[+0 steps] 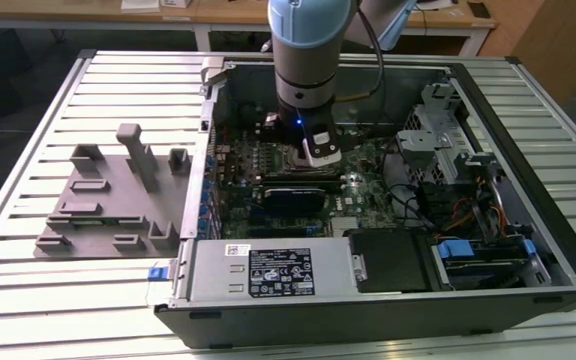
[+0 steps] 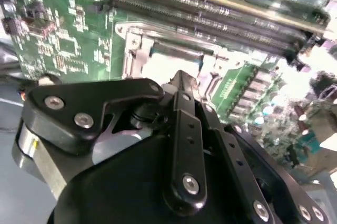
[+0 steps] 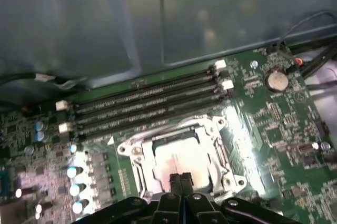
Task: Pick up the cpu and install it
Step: 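Install the second cpu locking lever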
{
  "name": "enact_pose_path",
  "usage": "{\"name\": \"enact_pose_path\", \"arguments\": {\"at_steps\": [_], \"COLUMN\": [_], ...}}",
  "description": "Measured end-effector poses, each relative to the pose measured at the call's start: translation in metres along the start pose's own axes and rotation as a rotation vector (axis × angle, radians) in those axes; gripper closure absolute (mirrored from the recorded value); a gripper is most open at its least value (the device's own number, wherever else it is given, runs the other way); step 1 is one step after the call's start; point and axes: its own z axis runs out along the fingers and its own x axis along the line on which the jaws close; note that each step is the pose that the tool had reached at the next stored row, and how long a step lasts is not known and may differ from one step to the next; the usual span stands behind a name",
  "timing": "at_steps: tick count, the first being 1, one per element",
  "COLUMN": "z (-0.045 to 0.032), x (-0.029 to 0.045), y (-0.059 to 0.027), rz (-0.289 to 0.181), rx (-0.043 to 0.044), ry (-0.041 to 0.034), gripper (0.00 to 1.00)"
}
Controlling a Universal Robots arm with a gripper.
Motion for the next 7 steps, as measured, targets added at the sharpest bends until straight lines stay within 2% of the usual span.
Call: {"name": "enact_pose_path", "arguments": {"at_steps": [7], "z": [0.0001], "x": [0.0000], "y": [0.0002], "rz": [0.000], "rx": [0.0012], "ry": [-0.0004], "gripper": [0.89]}}
